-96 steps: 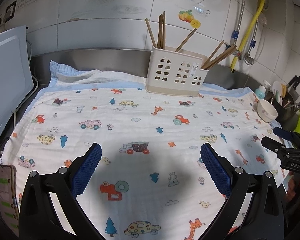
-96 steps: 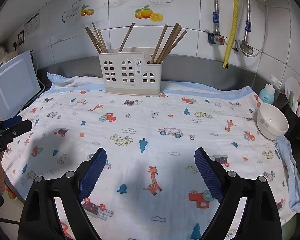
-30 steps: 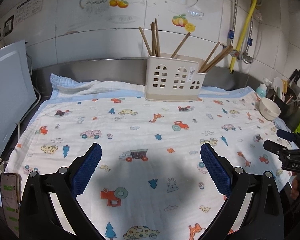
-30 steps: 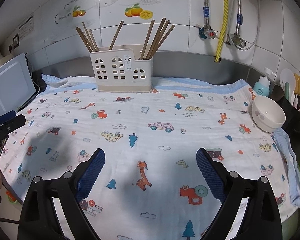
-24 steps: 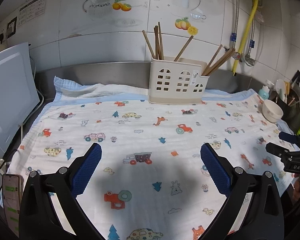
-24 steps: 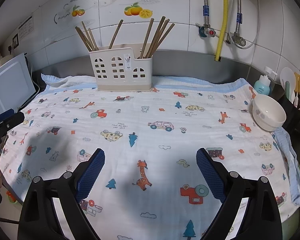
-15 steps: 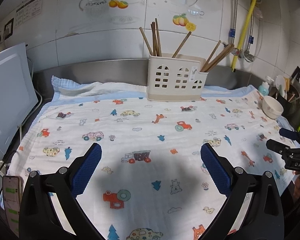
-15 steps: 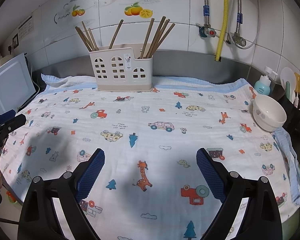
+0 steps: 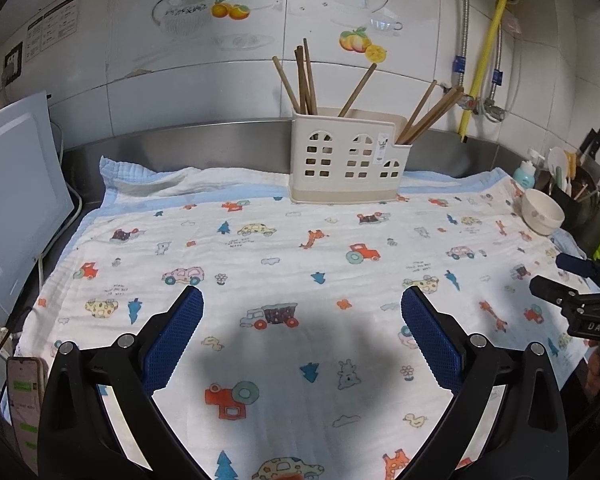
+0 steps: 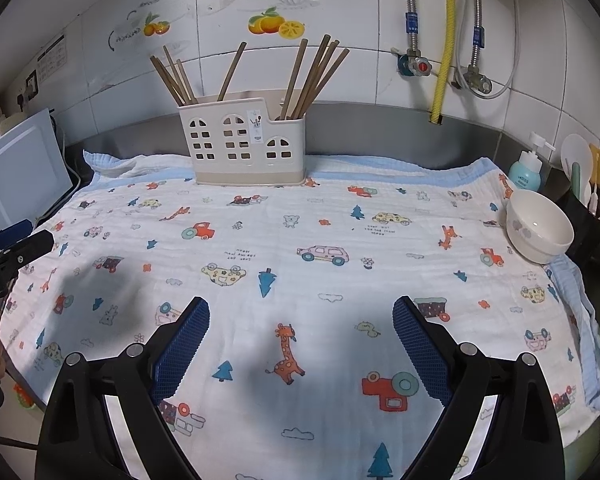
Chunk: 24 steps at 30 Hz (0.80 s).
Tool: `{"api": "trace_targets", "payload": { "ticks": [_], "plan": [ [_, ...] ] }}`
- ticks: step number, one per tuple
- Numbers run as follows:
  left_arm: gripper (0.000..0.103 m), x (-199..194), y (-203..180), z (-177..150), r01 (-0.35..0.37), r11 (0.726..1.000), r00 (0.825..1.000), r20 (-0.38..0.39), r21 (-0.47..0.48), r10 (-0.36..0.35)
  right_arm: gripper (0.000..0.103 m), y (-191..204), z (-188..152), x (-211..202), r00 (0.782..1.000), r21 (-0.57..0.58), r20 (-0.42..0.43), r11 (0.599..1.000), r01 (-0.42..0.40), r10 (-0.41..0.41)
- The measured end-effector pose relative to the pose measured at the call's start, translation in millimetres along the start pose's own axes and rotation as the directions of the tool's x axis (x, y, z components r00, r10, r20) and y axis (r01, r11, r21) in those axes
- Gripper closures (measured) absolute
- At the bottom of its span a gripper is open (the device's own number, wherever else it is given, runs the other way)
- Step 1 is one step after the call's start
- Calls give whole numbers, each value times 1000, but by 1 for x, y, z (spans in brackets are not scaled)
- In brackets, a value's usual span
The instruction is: Organize utensils
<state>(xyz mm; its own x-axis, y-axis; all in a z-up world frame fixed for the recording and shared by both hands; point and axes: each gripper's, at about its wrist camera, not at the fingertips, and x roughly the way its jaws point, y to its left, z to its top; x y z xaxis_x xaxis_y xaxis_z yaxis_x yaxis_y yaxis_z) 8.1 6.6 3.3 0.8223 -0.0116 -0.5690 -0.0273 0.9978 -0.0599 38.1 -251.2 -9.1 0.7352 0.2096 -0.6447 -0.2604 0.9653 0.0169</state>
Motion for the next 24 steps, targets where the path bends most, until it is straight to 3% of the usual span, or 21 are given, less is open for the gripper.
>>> {"api": "trace_targets", "payload": {
  "ticks": [8, 24],
  "plan": [
    [5, -6, -1, 3, 37, 999, 999, 16, -6, -37, 13, 1, 0, -1, 1000, 1, 4, 1000, -2, 2],
    [5, -6, -10, 5, 26, 999, 999, 20, 27, -26, 13, 0, 1, -4, 1000, 1, 8, 1000, -5, 5]
  ]
}}
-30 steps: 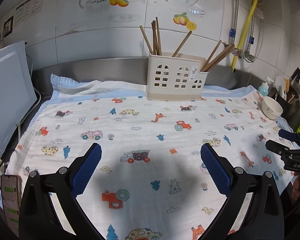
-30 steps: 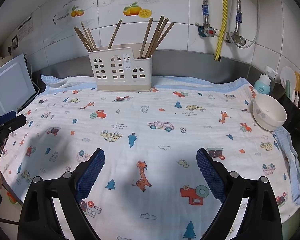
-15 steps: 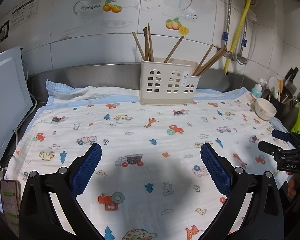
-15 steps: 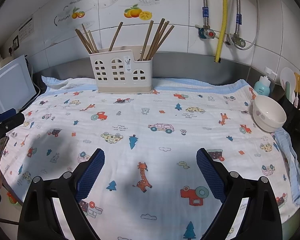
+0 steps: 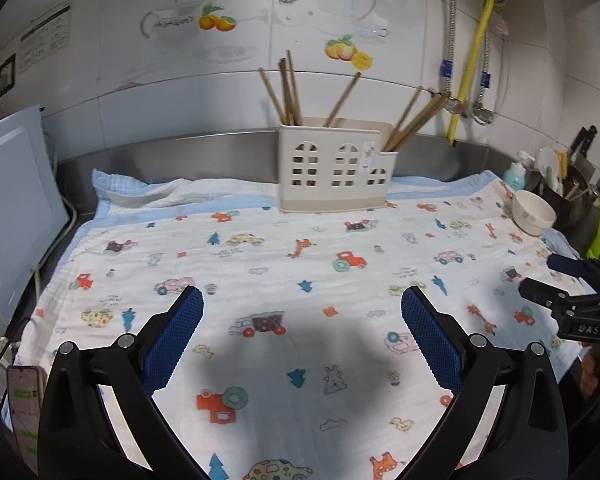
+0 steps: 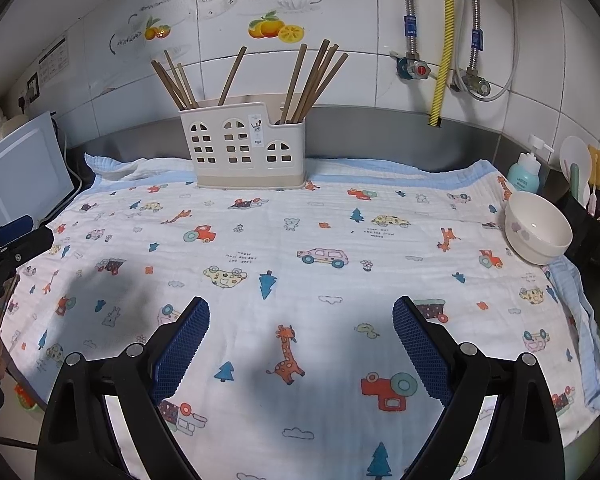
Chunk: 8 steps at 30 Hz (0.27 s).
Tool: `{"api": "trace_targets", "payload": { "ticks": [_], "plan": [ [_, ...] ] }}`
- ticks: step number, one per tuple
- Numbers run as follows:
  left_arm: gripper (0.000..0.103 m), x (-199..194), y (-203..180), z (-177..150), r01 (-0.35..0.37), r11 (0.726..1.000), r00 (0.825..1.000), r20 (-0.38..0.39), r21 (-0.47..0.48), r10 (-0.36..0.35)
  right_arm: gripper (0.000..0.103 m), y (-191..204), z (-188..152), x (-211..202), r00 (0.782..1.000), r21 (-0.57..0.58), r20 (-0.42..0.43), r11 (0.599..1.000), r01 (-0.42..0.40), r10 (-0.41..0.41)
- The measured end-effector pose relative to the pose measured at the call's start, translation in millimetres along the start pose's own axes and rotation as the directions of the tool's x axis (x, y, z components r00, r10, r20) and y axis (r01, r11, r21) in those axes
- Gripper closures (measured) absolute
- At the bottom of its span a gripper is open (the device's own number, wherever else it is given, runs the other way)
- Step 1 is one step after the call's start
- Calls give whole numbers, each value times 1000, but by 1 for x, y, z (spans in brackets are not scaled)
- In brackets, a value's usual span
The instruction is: Organize utensils
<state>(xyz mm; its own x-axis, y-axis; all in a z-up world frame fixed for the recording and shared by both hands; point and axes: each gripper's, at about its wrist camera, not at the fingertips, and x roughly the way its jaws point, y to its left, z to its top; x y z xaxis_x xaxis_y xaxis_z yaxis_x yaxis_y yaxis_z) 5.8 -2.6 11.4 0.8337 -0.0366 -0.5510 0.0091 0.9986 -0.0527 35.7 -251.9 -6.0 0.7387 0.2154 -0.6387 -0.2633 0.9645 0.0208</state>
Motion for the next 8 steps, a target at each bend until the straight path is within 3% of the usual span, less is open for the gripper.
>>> {"api": "trace_targets", "payload": {
  "ticks": [8],
  "plan": [
    [5, 1, -2, 2, -8, 1000, 1000, -6, 4, 8, 13, 0, 0, 0, 1000, 1, 0, 1000, 0, 0]
  ]
}}
